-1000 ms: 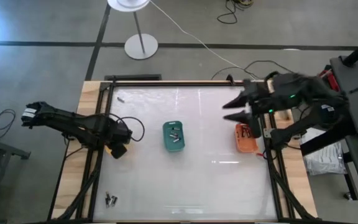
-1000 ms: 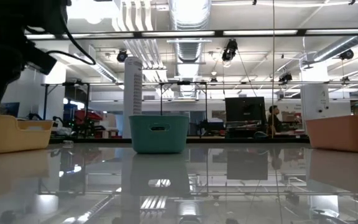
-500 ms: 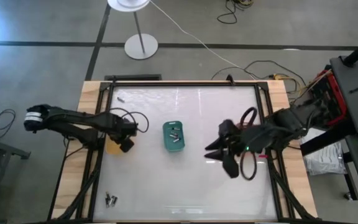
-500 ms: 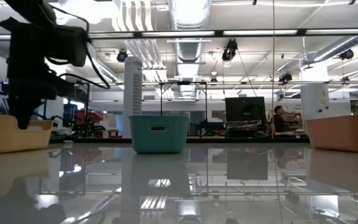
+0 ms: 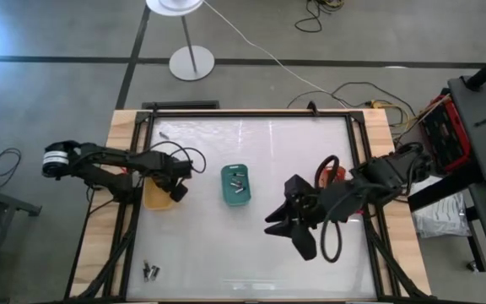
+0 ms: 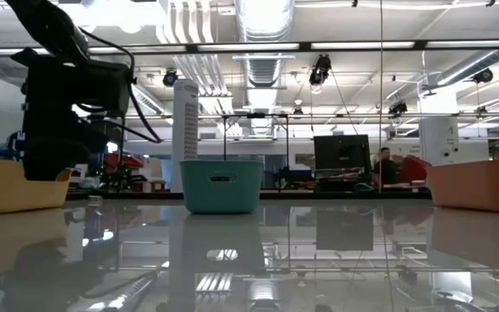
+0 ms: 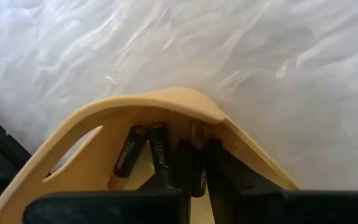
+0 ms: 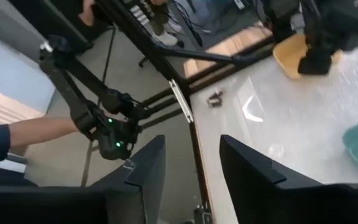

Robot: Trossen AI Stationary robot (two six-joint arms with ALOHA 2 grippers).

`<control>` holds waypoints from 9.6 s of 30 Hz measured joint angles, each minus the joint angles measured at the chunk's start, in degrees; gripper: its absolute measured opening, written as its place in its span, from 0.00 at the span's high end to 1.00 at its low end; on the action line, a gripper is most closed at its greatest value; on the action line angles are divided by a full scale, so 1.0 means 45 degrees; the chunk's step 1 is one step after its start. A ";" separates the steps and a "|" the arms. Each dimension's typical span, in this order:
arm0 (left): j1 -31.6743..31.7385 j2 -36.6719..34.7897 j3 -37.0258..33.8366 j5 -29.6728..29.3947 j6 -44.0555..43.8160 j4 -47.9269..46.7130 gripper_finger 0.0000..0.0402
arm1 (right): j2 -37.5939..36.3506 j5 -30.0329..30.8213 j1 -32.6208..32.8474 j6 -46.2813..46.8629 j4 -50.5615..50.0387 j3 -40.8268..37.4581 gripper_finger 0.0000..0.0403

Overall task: Sort batteries
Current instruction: Put the black battery into the yellow bin

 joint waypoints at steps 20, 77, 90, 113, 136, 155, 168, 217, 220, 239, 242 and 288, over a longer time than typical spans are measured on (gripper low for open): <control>-0.3202 -0.1773 0.3107 0.0893 -0.2820 -0.3137 0.62 | 0.1930 0.1415 0.0237 -0.1820 -0.0119 -0.0822 0.40; -1.5918 0.7470 0.9714 0.1206 -1.6232 -0.1186 0.55 | 0.6197 0.4451 0.2721 0.3692 0.3835 -0.0721 0.44; -1.5704 0.7330 0.8628 0.3528 -1.7343 -0.0839 0.61 | 0.6192 0.4330 0.2812 0.2823 0.3718 -0.0721 0.41; -1.5296 0.7312 0.8421 0.2713 -1.8246 0.0537 0.61 | 0.6187 0.3982 0.3167 0.1890 0.3670 -0.0721 0.40; -1.5252 0.7259 0.7685 0.0990 -1.8066 0.1609 0.97 | 0.6111 0.3962 0.3270 0.2304 0.3663 -0.0726 0.42; -1.1670 0.2821 0.8645 -0.1663 -1.4768 -0.4035 1.00 | 0.4805 0.4079 0.4804 0.1158 0.1951 0.0282 0.41; -0.5177 0.0342 0.6774 -0.1397 -1.0850 -0.7637 1.00 | 0.4549 0.4866 0.5537 0.2810 -0.1595 0.0216 0.39; -0.0254 0.2276 0.1929 0.1319 -0.2470 -0.1603 0.78 | 0.2640 0.6467 0.4437 0.3425 -0.4386 0.0202 0.39; -0.0302 0.1828 0.2226 0.1433 -0.2384 -0.2042 0.68 | 0.2473 0.6888 0.4331 0.2760 -0.4486 0.0202 0.39; -1.1933 0.2085 0.8963 -0.1918 -1.3213 -0.2834 0.57 | 0.1860 0.8034 0.3619 0.0374 -0.4669 0.0202 0.39; -1.2779 0.3475 0.9896 -0.0368 -1.3356 -0.2776 0.59 | 0.1860 0.7654 0.3676 0.0373 -0.4665 0.0205 0.37; -1.4316 0.2595 0.3402 0.6284 -1.5367 0.2024 0.56 | 0.5209 0.6758 0.6683 0.5792 -0.2275 0.0177 0.42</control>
